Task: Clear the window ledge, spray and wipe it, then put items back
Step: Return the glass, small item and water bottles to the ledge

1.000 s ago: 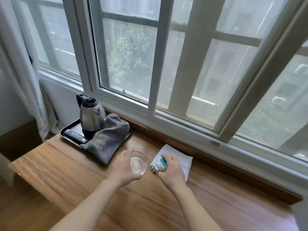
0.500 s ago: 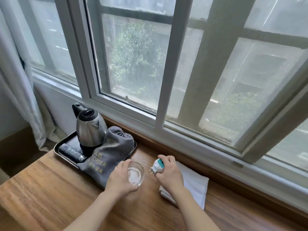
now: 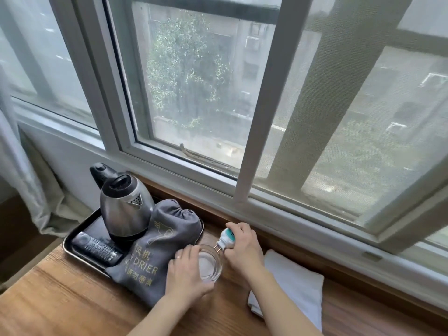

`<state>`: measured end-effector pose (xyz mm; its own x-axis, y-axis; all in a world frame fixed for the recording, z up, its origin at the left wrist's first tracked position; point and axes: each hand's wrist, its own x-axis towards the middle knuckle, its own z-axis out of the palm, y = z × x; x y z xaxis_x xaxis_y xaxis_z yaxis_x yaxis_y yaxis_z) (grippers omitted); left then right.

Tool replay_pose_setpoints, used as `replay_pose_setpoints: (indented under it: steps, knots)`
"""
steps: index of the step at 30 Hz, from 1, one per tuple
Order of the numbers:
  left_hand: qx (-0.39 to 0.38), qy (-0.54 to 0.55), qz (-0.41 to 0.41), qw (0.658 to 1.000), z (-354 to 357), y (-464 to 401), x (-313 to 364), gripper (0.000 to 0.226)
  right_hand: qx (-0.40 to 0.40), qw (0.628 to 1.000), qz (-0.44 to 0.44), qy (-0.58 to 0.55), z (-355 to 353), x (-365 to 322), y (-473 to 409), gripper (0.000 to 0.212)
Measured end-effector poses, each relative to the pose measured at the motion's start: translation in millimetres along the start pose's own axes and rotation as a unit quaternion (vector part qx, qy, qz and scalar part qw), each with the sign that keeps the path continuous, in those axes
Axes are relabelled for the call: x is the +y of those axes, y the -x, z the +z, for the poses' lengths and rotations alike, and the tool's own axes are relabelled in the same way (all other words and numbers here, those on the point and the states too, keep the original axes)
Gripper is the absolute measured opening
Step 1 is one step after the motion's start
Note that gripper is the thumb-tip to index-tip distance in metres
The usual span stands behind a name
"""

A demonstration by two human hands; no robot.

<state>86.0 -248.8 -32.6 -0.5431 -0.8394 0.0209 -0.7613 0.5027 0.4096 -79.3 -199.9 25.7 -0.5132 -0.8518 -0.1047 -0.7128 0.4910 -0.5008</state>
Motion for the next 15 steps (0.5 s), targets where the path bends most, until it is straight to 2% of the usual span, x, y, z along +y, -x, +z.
replay_pose_setpoints:
  steps: [7,15]
  knots:
    - [-0.02,-0.011,-0.01,1.0,11.5,-10.4,0.2,0.091,0.014,0.999,-0.025,0.035,13.5,-14.5,-27.4,0.063]
    - [0.001,-0.017,-0.016,1.0,18.2,-16.9,4.2,0.089,-0.009,0.998,-0.043,0.05,23.6,-11.4,-42.2,0.063]
